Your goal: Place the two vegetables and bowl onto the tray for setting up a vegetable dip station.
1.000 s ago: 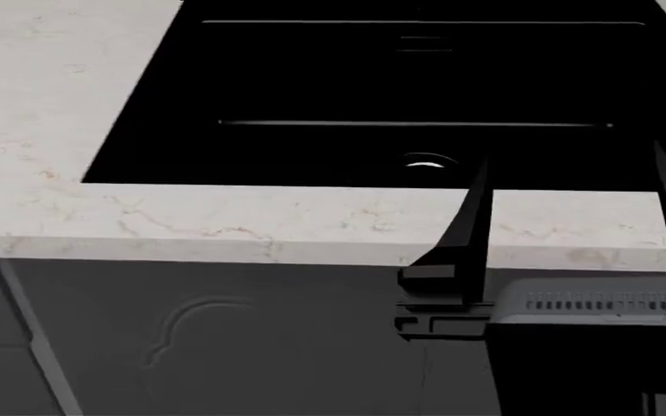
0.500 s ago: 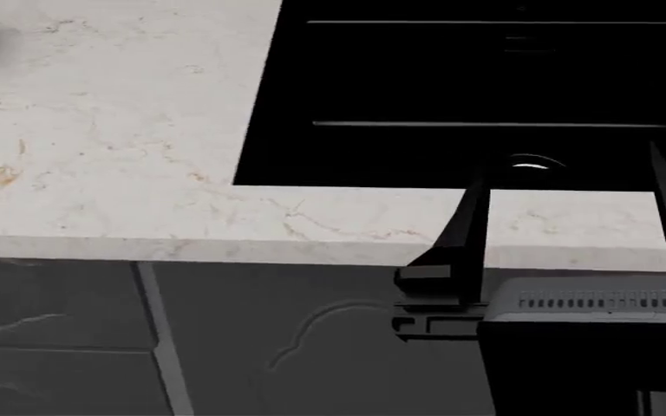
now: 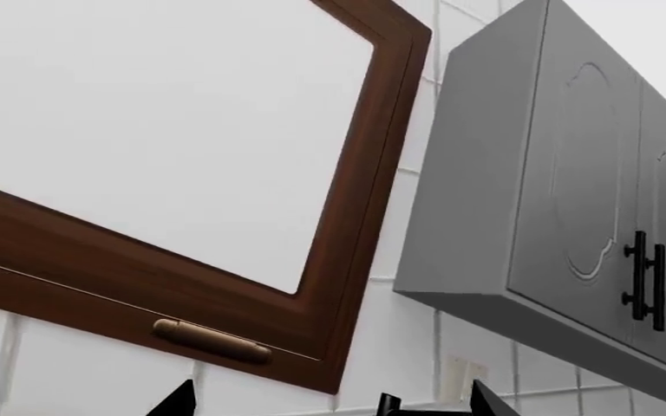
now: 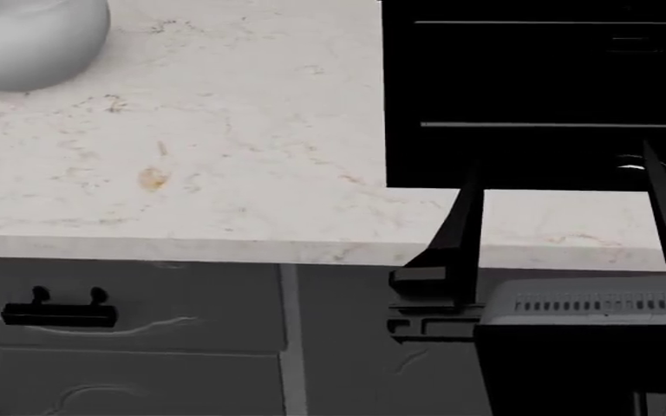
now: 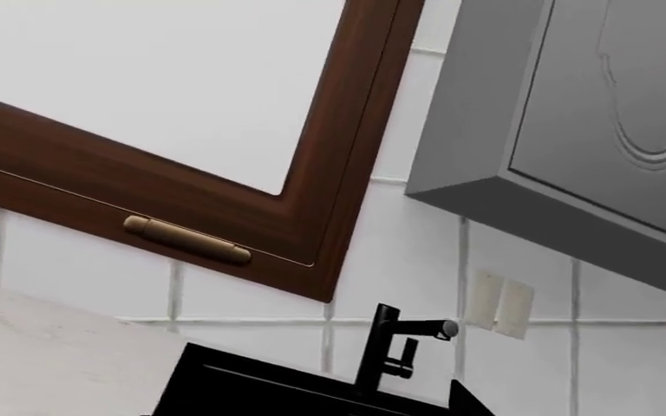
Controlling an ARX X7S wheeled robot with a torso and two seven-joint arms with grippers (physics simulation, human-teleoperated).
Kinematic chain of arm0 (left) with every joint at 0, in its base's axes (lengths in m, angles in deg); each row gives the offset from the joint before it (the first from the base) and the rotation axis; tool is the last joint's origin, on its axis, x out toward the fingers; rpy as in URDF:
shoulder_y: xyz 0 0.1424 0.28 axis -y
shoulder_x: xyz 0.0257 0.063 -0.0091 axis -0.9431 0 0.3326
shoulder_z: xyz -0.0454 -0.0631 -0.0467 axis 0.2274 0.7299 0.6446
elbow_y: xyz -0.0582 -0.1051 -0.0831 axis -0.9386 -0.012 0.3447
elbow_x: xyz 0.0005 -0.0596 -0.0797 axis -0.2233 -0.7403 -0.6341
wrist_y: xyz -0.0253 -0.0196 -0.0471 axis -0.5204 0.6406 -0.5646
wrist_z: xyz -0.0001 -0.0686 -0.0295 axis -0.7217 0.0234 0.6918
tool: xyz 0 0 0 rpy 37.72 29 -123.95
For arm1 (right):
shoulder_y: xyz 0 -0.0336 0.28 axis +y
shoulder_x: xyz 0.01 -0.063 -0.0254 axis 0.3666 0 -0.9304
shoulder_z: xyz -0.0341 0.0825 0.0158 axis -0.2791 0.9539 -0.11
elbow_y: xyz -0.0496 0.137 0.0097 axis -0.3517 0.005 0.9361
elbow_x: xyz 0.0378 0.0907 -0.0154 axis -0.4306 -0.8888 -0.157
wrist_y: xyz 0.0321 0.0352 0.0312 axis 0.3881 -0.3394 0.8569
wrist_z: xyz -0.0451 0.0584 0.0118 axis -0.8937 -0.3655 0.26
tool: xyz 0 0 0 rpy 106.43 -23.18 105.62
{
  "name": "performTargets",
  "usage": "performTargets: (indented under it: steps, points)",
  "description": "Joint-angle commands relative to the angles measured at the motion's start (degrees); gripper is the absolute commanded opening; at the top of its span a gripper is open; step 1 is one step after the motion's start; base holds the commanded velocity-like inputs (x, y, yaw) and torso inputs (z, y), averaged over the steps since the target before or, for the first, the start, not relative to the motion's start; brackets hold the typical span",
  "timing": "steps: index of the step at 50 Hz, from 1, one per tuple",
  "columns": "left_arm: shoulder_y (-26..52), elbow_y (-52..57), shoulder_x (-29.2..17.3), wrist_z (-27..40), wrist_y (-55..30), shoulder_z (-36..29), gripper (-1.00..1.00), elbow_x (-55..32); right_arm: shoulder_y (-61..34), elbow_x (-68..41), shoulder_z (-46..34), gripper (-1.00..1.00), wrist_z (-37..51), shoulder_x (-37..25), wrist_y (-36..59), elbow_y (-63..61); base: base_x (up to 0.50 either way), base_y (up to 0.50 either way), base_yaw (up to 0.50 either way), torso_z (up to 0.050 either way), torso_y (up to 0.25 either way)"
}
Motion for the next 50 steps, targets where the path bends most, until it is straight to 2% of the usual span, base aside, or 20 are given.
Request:
performTargets:
  steps: [1, 20, 23, 26, 29, 33, 35, 40, 43, 50]
  points:
    - [0.0, 0.3, -0.4, 0.4, 0.2, -0.1, 1.00, -0.3, -0.1, 0.0, -0.1, 1.00, 0.2, -0.1, 0.2, -0.6, 0.00, 0.50, 0.00, 0.000, 0.000]
    - [0.3, -0.6, -0.5, 0.7, 0.2, -1.1, 1.00, 0.3, -0.2, 0.3, -0.4, 1.00, -0.2, 0.0, -0.2, -0.8, 0.00, 0.50, 0.00, 0.000, 0.000]
    - [1.6, -1.5, -0.9, 2.6, -1.6, -2.0, 1.00, 1.9, 0.2, -1.8, 1.5, 1.00, -0.4, 0.3, -1.9, 0.1, 0.05, 0.33, 0.00, 0.000, 0.000]
    - [5.3, -3.4, -1.2, 7.3, -4.2, -1.7, 1.00, 4.3, -5.1, -7.6, 2.8, 1.00, -1.5, 0.8, 2.7, 1.3, 0.00, 0.00, 0.00, 0.000, 0.000]
    - [12.8, -4.0, -3.2, 12.8, -10.9, -3.1, 1.00, 4.4, -15.0, -18.1, 5.4, 1.00, -2.7, 1.8, 10.8, 4.8, 0.00, 0.00, 0.00, 0.000, 0.000]
    - [23.7, -7.5, -4.4, 20.0, -19.9, -4.0, 1.00, 1.5, -27.0, -24.3, 4.4, 1.00, -3.5, 4.9, 20.4, 11.6, 0.00, 0.00, 0.00, 0.000, 0.000]
    - [26.8, -7.9, -4.8, 21.2, -21.7, -4.6, 1.00, 1.2, -30.2, -25.5, 4.6, 1.00, -5.1, 5.8, 21.5, 14.0, 0.00, 0.00, 0.00, 0.000, 0.000]
    - [35.0, -11.8, -5.2, 24.8, -27.4, -5.0, 1.00, -1.5, -39.2, -23.8, 1.5, 1.00, -10.3, 8.9, 24.8, 23.0, 0.00, 0.00, 0.00, 0.000, 0.000]
    - [40.7, -17.7, -4.4, 23.6, -28.7, -7.7, 1.00, 0.0, -43.9, -19.5, -2.9, 1.00, -13.9, 10.7, 26.3, 30.2, 0.00, 0.00, 0.00, 0.000, 0.000]
    - [51.6, -33.4, -2.3, 19.6, -30.1, -16.7, 1.00, 7.2, -51.1, -9.2, -12.0, 1.00, -25.9, 17.0, 20.7, 51.7, 0.00, 0.00, 0.00, 0.000, 0.000]
